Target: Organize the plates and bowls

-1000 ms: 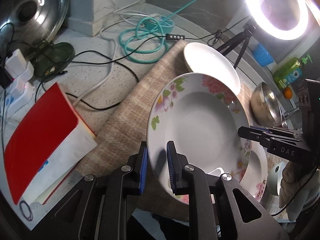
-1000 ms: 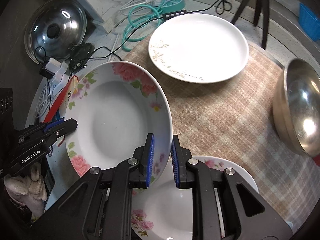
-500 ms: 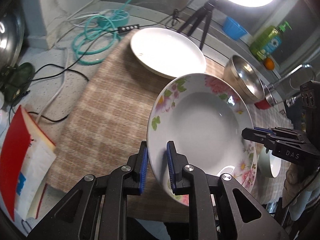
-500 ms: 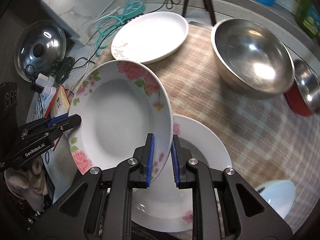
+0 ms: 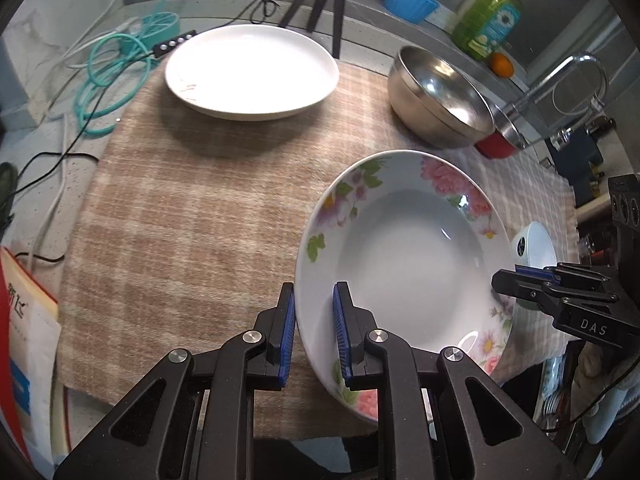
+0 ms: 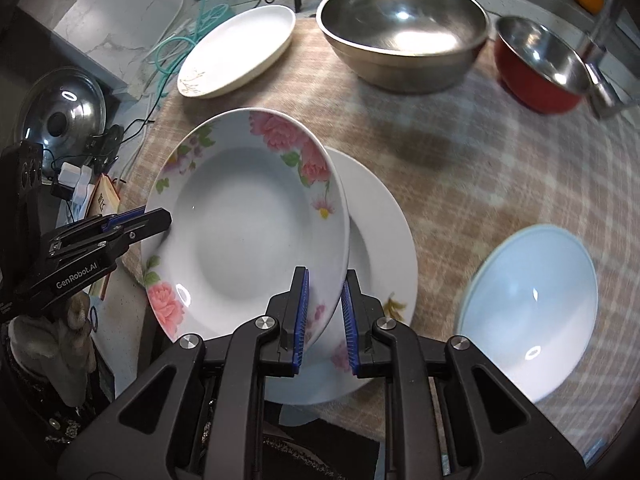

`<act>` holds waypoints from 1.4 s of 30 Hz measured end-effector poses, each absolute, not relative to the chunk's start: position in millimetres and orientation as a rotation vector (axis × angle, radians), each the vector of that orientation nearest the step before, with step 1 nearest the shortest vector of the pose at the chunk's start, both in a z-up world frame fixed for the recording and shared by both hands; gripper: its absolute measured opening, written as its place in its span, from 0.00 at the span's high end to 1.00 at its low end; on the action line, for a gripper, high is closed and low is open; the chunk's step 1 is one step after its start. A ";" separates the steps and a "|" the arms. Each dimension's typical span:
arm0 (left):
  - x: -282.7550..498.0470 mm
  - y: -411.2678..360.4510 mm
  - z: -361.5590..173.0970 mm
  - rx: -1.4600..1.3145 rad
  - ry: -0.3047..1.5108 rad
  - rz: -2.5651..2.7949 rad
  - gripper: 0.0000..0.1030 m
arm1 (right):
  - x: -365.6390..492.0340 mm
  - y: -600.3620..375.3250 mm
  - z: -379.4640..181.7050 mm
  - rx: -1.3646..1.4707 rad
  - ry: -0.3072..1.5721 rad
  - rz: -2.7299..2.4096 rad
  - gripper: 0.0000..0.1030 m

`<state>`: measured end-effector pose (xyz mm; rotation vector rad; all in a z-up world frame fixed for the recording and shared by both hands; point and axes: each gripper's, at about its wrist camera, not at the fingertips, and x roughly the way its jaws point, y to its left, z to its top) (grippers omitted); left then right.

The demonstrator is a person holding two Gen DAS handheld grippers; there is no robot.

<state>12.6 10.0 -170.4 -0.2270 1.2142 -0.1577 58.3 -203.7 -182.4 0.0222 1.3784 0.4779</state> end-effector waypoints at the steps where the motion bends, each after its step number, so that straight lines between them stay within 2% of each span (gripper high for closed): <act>1: 13.3 7.1 -170.7 -0.221 1.218 -0.164 0.84 | 56.0 -206.0 -184.1 0.028 1.383 0.471 0.83; 25: 23.2 -25.2 -183.9 -0.099 1.261 -0.239 0.84 | 30.6 -231.7 -206.3 0.053 1.439 0.398 0.82; 42: 26.1 -25.9 -179.4 -0.075 1.250 -0.242 0.84 | 33.0 -218.3 -204.3 -0.036 1.435 0.402 0.73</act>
